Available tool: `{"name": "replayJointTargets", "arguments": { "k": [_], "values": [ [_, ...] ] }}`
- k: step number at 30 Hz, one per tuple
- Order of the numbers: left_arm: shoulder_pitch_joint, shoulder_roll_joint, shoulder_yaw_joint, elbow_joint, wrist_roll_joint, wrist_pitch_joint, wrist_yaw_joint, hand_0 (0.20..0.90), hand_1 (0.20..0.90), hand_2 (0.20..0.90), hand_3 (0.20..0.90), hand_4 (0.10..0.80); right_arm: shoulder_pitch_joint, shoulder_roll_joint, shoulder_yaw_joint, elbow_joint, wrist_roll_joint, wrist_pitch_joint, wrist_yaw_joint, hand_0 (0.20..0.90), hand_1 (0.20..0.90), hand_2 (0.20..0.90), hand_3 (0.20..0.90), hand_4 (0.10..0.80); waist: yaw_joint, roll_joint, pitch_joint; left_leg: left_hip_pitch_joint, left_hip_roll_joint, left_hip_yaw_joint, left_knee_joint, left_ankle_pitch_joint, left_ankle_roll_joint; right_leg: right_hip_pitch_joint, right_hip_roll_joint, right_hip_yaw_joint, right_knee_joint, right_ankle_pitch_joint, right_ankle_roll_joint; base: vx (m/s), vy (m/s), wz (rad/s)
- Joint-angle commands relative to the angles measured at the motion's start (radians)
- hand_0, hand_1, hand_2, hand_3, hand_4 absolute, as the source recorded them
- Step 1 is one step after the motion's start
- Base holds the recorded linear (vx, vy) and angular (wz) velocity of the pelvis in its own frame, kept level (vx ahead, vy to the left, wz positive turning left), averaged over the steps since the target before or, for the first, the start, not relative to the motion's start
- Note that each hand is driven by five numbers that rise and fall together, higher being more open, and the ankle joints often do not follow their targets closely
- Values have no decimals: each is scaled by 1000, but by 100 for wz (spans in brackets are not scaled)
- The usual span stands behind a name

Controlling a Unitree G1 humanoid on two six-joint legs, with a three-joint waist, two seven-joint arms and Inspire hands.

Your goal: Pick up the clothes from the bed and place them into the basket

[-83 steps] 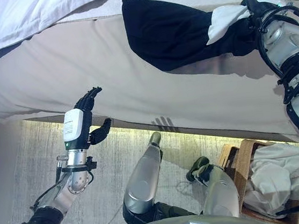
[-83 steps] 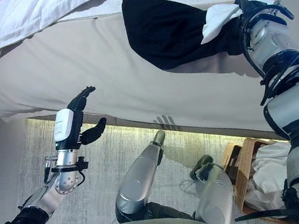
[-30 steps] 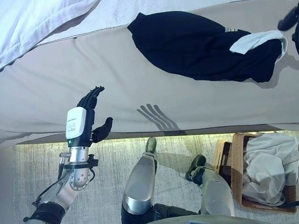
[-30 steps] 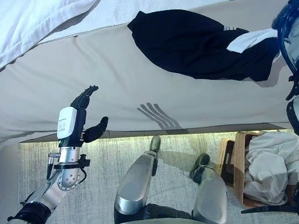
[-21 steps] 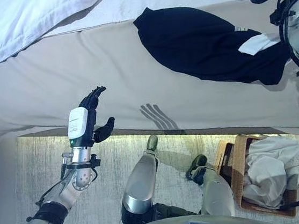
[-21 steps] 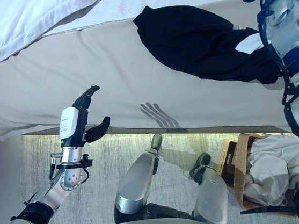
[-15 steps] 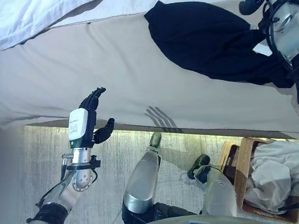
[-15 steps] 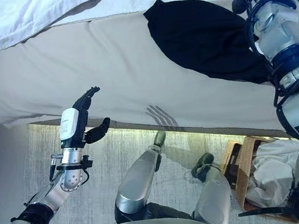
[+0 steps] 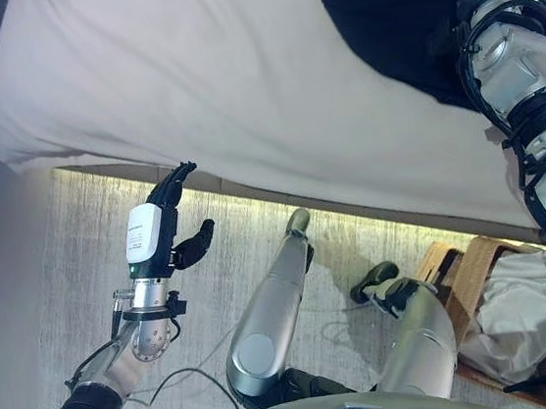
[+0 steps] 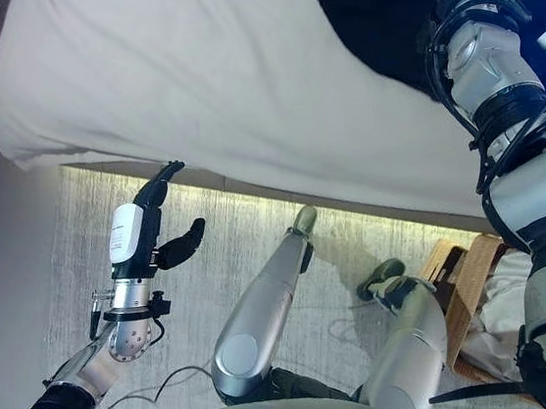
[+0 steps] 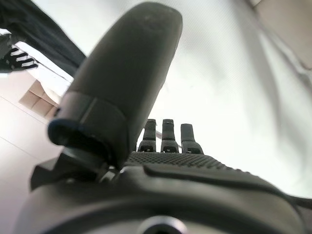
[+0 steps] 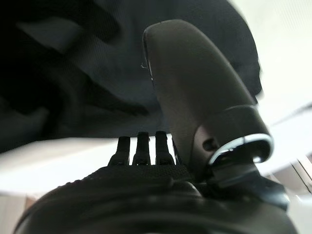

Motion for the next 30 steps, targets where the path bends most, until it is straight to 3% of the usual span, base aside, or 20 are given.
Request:
{"name": "replayJointTargets", "arguments": {
  "k": [1,6,7,8,9,10,30],
  "values": [
    [7,29,30,-113,-21,-21,98,900,900,900,900,800,-118,-16,71,14,-63,25,10,900,900,900,900,800,13,59,-45,-58,-28,81,37,-57,80,-47,97,-2,85,-20,-64,-82,10,-1],
    [-6,26,18,-120,-29,-18,114,900,900,900,900,800,-116,-16,83,71,-54,60,80,900,900,900,900,800,10,72,-45,-112,-28,82,53,-51,87,-109,107,9,99,-18,-68,-76,-1,3],
    [-6,26,20,-119,-34,-19,114,900,900,900,900,800,-116,-17,84,74,-55,60,85,629,629,629,584,484,8,72,-45,-115,-27,82,54,-51,88,-114,110,11,100,-17,-68,-39,6,2],
    [-3,25,23,-117,-32,-24,113,900,900,900,900,800,-116,-18,83,79,-63,56,88,486,486,486,417,317,7,72,-45,-115,-27,82,56,-51,87,-114,112,12,101,-17,-69,-31,4,-1],
    [-1,25,23,-119,-32,-24,114,900,900,900,900,800,-114,-19,84,84,-61,52,83,418,418,418,337,237,6,71,-45,-112,-28,82,56,-52,86,-112,115,13,99,-16,-68,0,0,0],
    [-3,25,24,-118,-36,-24,113,900,900,900,900,800,-115,-19,84,89,-60,49,79,300,300,300,200,100,5,70,-45,-109,-27,82,56,-52,86,-108,117,13,98,-15,-68,0,0,0],
    [2,52,53,-104,-70,-45,78,900,900,900,900,800,-126,-74,72,116,-45,2,55,300,300,300,200,100,-23,26,-45,97,-2,81,-41,-49,69,90,129,23,-7,18,-48,-4,-1,-4]
  ]
}}
